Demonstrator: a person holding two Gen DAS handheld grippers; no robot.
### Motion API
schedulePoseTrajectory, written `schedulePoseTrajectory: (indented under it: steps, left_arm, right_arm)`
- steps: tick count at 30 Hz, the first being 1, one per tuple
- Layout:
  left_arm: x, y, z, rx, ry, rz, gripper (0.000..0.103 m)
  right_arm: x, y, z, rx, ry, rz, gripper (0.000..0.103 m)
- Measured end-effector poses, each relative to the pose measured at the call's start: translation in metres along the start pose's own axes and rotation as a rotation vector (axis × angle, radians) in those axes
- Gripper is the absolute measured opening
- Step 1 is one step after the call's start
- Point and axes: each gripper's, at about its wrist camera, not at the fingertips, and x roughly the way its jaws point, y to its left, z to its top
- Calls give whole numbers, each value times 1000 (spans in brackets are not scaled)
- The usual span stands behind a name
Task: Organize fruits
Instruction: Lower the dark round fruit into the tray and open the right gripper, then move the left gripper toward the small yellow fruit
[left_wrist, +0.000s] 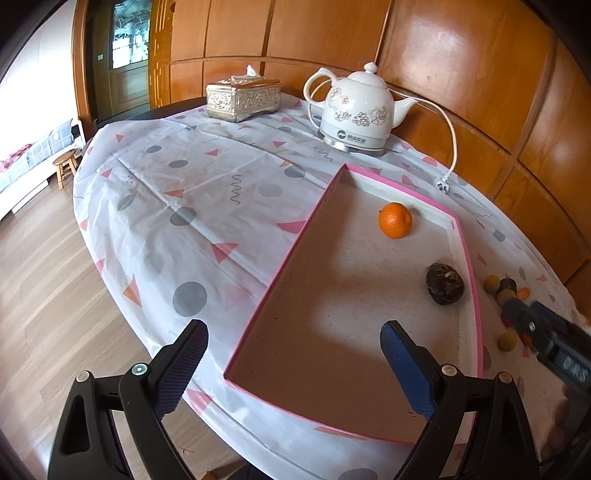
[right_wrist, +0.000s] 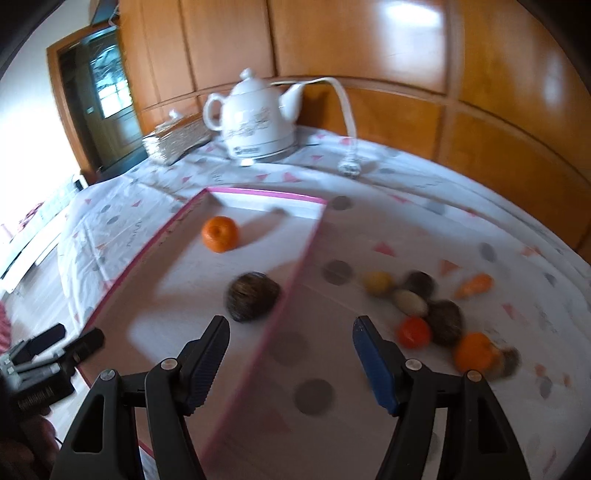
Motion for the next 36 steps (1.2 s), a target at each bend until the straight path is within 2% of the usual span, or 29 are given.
schedulePoseTrajectory:
  steps: [7, 17, 24, 36]
  left_arm:
    - [-7, -11, -1, 43, -19, -26, 95]
    - [-12, -23, -3, 81, -28, -33, 95]
    - [-14, -29, -5, 102, -29, -34, 95]
    - [-15, -39, -7, 143, -29, -47, 95]
  right_arm:
    - [-29, -44, -34, 83, -53, -146, 70]
    - [-55, -112, -83, 262, -55, -305, 70]
    - [-69, -142, -109, 352, -39, -353, 70]
    - [-76, -159, -129, 425, -16, -400, 70]
